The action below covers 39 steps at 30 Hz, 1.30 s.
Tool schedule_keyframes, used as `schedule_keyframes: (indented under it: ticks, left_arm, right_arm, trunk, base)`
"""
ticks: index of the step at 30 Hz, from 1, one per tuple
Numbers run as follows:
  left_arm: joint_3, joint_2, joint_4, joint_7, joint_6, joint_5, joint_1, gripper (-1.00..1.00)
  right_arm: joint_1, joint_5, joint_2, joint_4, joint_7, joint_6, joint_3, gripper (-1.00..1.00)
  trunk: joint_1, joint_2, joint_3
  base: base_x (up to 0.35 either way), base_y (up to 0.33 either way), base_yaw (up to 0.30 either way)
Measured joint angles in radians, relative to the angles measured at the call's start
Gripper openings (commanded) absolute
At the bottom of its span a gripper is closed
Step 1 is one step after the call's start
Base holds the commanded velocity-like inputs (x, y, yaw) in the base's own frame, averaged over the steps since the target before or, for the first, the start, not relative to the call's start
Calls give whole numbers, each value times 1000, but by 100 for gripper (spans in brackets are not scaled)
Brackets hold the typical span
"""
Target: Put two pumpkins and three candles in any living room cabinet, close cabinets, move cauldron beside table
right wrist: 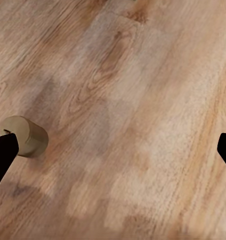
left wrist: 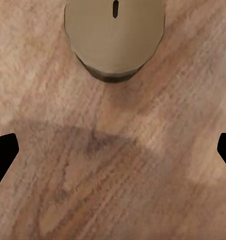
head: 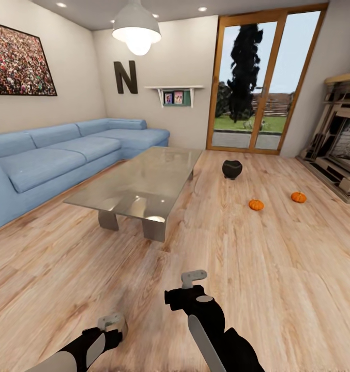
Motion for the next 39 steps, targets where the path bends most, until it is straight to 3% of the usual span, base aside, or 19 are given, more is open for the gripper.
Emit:
schedule_keyframes:
  ticks: [29,39]
  left_arm:
    - [0,0,0,0,0,-2,0,100]
    - [0,0,0,-1,0,-2,0,100]
  right_arm:
    - [0,0,0,2,1,0,0,100]
    - [-1,0,0,1,1,0,0,100]
  trunk:
    - [13,-7,-112]
    - [13,-7,-112]
  base:
    - [0,0,0]
    - [14,0,0]
